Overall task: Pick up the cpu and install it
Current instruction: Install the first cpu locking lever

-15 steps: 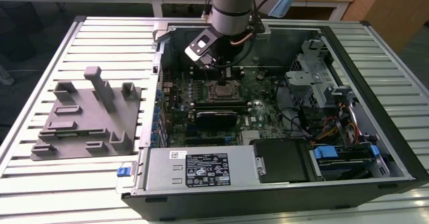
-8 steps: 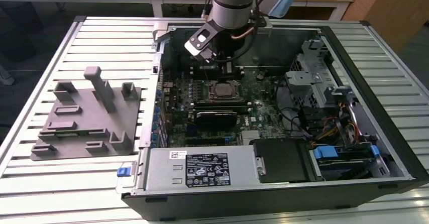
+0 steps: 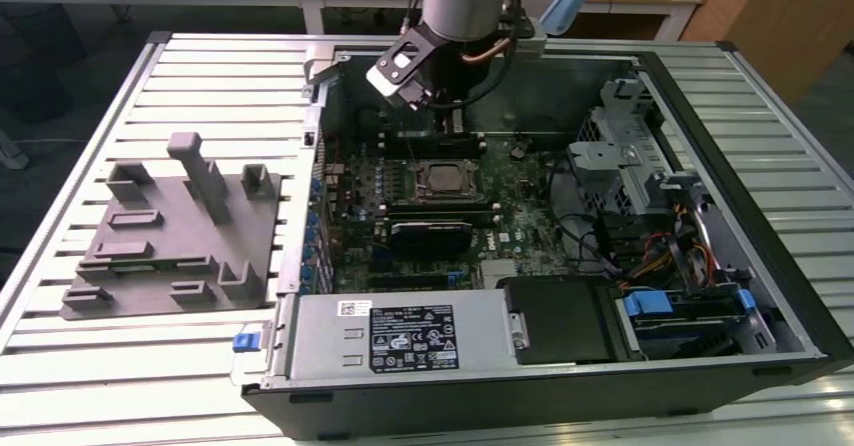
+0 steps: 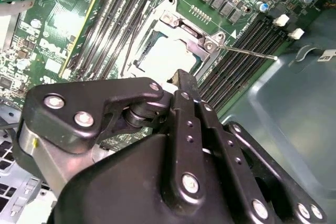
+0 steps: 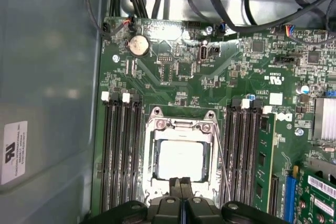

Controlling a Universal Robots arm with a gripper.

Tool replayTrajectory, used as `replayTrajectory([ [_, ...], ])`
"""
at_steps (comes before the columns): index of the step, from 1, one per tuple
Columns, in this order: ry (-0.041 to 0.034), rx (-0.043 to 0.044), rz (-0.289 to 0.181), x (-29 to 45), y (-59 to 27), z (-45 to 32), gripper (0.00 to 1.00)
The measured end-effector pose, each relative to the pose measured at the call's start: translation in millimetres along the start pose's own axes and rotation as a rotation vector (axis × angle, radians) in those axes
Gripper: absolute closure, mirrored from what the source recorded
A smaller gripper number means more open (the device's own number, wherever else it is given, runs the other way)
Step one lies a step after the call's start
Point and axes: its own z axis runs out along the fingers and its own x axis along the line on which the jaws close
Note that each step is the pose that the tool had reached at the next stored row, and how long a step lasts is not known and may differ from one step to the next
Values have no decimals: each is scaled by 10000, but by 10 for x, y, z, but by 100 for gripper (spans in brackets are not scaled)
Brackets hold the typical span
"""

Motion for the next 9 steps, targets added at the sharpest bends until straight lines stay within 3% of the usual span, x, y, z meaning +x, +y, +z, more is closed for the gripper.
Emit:
replayTrajectory([
  [5,-5,4,-79,-2,-3,-1,89],
  [9,-12,16,-663,-3,-5,1,89],
])
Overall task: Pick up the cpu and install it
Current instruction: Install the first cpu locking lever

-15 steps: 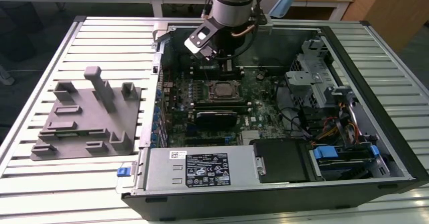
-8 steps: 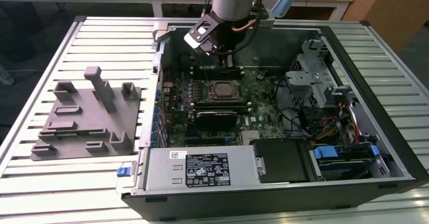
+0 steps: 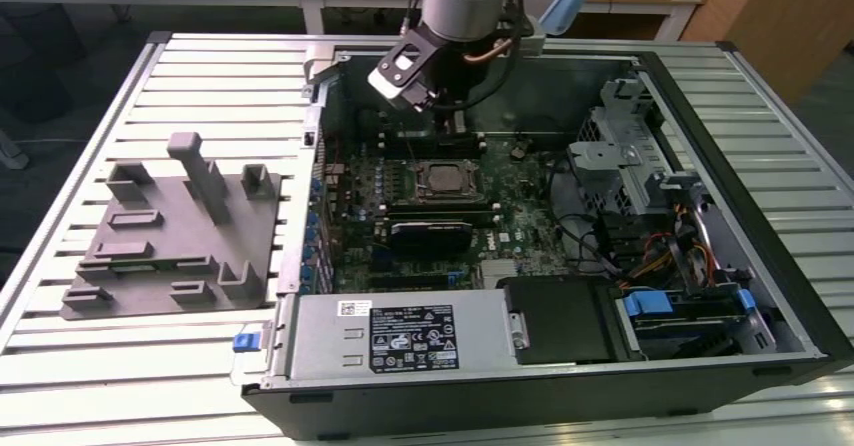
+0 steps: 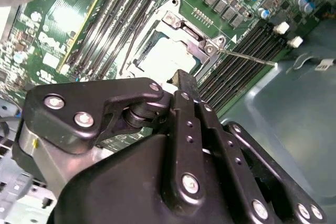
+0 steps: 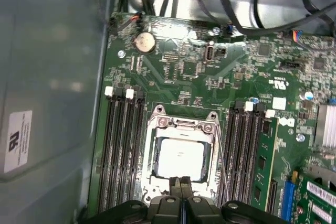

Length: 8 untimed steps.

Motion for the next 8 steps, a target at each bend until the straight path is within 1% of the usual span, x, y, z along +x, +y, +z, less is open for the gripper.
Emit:
replayTrajectory([
  [1,-4,7,-327,0,-1,1,89],
  [4,-7,16,-753,0,-3,3,89],
  [8,-9,20,-999,-24,-10,5,89],
])
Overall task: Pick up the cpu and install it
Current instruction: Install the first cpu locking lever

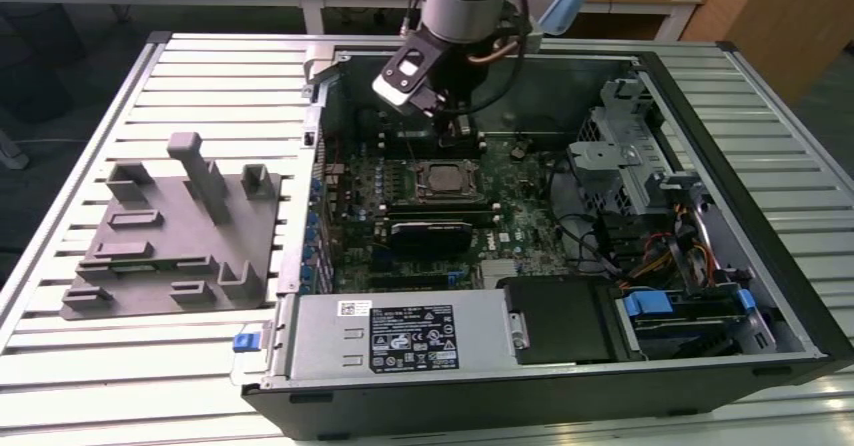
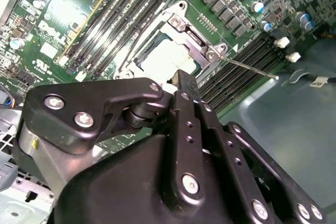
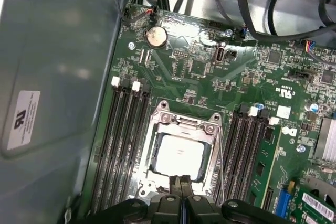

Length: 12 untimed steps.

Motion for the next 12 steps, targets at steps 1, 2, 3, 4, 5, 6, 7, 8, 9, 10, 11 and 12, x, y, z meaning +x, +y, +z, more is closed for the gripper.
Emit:
replayTrajectory([
  [1,-1,1,-61,-5,-1,1,89],
  [2,-2,3,-157,-5,-1,1,89],
  [3,-4,8,-305,-5,-2,1,89],
  [4,-7,12,-481,-5,-2,2,89],
  [5,-8,16,-679,-6,-2,2,89],
  [6,-9,19,-858,-6,-2,3,89],
  [7,-11,23,-1038,-6,-2,4,89],
  [8,-13,27,-1218,-6,-2,4,89],
  [9,-14,30,-1397,-6,-2,5,89],
  [10,-16,34,-1578,-6,-2,5,89],
  [11,-18,38,-1757,-6,-2,6,89],
  [12,-20,42,-1937,-6,-2,7,89],
])
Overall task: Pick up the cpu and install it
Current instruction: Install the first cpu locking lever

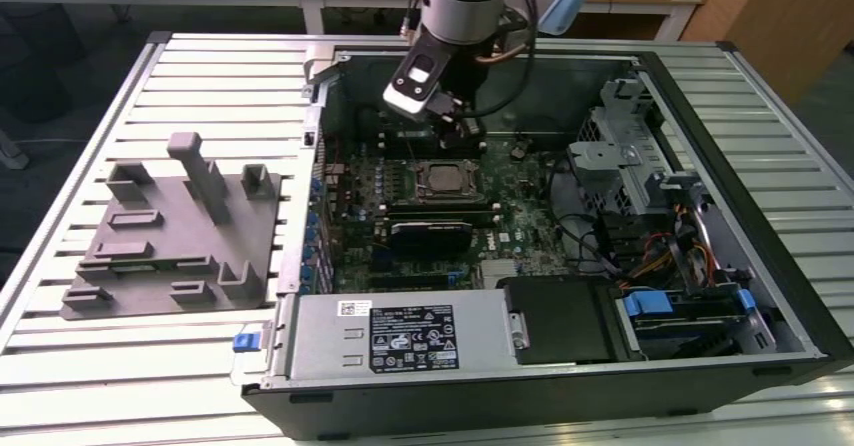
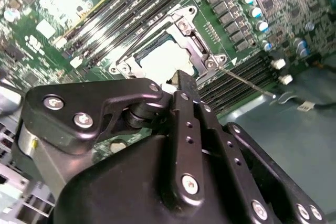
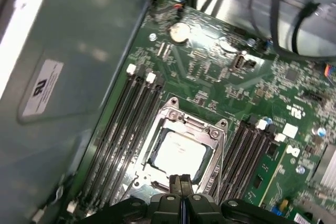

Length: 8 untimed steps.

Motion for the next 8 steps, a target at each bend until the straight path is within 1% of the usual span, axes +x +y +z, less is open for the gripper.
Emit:
replayTrajectory([
  [8,-15,31,-1465,0,0,3,89],
])
